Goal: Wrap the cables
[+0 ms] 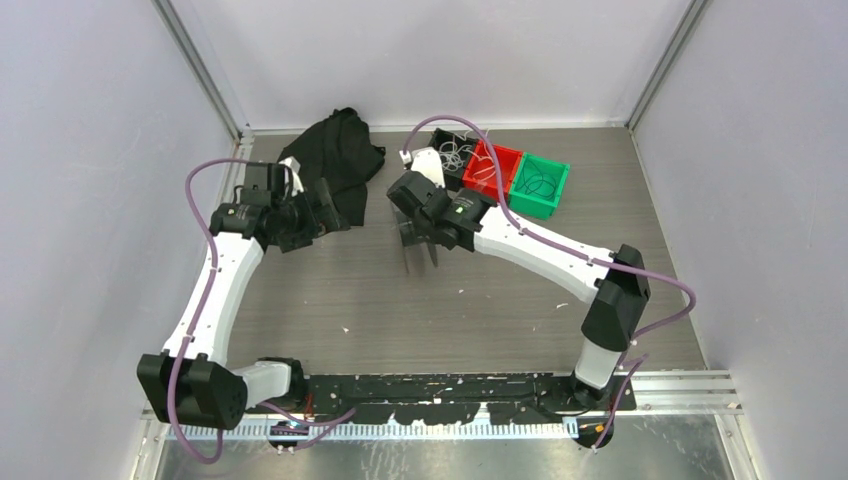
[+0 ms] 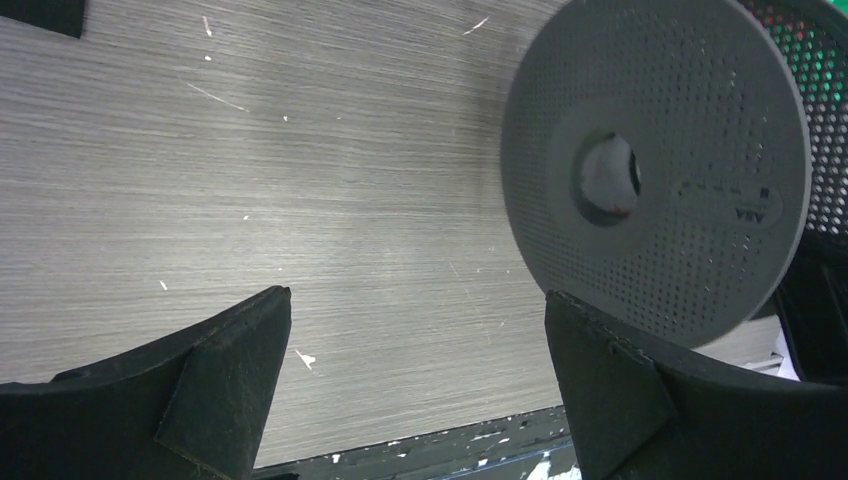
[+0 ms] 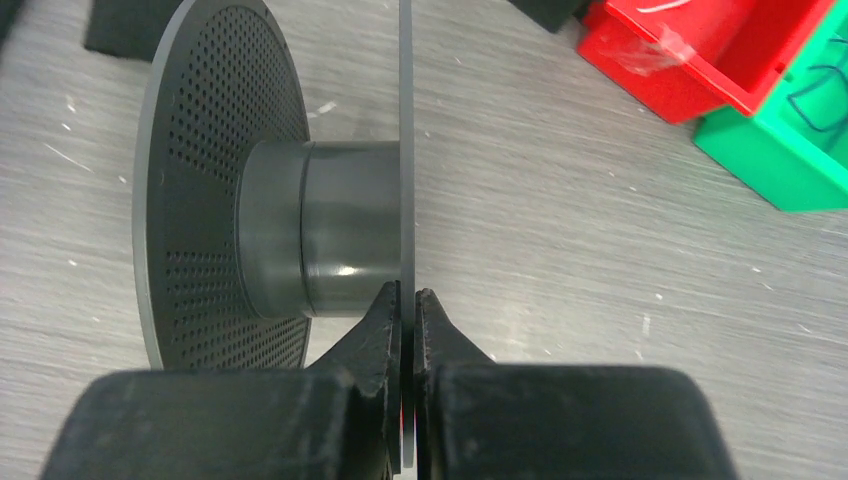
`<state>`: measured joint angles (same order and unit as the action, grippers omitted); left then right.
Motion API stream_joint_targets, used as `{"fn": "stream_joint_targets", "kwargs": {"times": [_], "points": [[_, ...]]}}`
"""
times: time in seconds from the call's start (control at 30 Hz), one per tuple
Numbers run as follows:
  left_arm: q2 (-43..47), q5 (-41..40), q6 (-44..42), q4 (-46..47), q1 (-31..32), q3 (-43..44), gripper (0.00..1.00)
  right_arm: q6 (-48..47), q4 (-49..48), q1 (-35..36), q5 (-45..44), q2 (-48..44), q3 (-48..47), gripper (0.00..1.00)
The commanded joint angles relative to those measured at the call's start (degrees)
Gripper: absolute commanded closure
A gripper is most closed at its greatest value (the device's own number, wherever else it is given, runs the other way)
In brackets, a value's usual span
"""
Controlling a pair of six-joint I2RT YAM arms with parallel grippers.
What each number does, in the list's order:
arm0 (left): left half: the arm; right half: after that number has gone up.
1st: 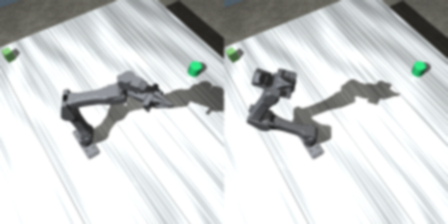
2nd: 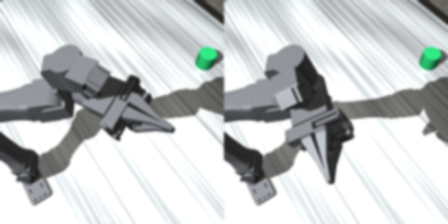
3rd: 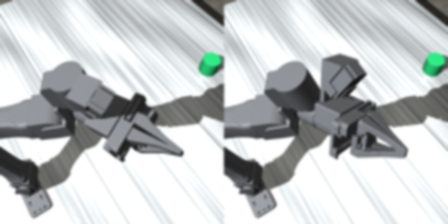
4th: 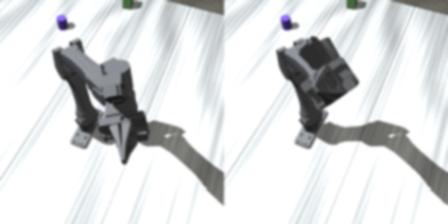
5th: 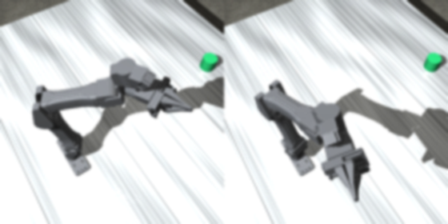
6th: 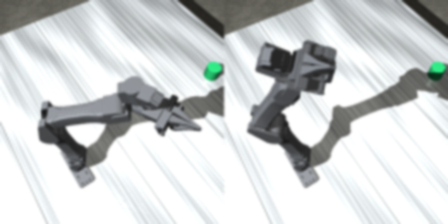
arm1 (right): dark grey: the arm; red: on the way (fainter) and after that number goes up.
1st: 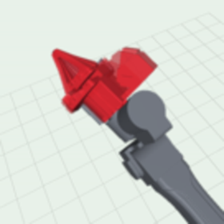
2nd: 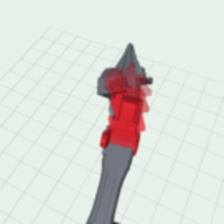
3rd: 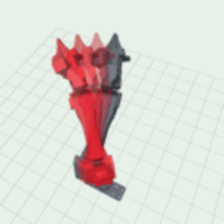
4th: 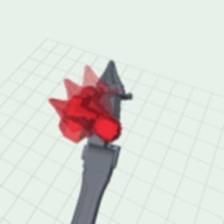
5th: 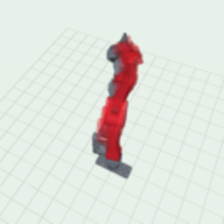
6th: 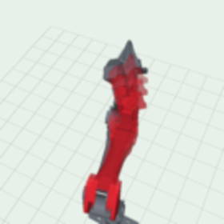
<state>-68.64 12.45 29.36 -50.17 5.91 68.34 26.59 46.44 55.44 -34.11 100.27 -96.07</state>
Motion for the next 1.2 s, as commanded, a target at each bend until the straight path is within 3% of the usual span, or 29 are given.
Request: {"fn": "stream_joint_targets", "kwargs": {"times": [0.0,0.13,0.27,0.47,0.7,0.97,1.17], "points": [[2.37,2.38,0.12,0.53,-0.29,-0.13,0.0,3.9,-15.11,-0.78,-1.17,-0.22,1.32,0.99],[2.81,5.51,0.7,1.73,-0.28,-1.78,0.0,3.11,-20.08,-1.51,0.47,0.65,3.7,0.99],[2.49,3.65,0.13,0.26,-0.28,-2.0,0.0,-1.06,-25.19,-2.33,5.75,1.23,5.78,1.0],[2.54,3.96,0.02,0.01,-0.29,-1.97,0.0,-5.83,-26.63,-4.47,12.47,3.33,6.49,1.0],[1.9,7.4,2.21,2.44,-0.29,-5.24,0.0,-5.07,-26.16,-5.41,13.63,4.25,6.95,0.99],[-0.34,12.43,3.85,4.71,-0.26,-6.24,0.0,-4.44,-25.93,-5.39,14.89,4.32,7.17,0.67],[-0.85,13.37,5.01,5.77,-0.26,-5.86,0.0,-3.82,-25.36,-5.35,16.29,4.32,6.48,0.55]]}}
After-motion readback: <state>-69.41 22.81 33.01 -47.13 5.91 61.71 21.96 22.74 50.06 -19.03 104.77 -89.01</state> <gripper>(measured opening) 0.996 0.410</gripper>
